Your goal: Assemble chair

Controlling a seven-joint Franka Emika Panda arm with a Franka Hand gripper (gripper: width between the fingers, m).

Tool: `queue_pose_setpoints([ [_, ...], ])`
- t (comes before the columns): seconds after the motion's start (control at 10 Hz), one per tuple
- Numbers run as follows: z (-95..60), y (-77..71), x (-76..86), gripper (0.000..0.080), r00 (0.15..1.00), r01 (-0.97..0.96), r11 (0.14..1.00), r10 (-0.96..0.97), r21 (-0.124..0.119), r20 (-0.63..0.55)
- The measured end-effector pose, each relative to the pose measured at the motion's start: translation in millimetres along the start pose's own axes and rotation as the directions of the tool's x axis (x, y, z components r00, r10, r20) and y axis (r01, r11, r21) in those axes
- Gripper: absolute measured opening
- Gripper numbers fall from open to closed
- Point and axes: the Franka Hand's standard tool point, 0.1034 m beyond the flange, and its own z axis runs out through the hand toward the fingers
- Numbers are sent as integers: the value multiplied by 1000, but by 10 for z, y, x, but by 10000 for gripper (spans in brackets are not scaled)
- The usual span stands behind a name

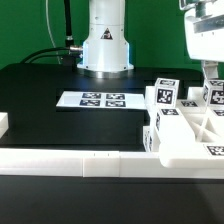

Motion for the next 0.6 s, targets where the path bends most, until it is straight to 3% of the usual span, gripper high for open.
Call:
queue_pose_setpoints([
  [0.3, 5, 2, 10, 648, 975, 224, 975, -224, 0, -1],
  [0.6, 6, 26, 31, 649, 853, 521, 853, -521, -31, 4],
])
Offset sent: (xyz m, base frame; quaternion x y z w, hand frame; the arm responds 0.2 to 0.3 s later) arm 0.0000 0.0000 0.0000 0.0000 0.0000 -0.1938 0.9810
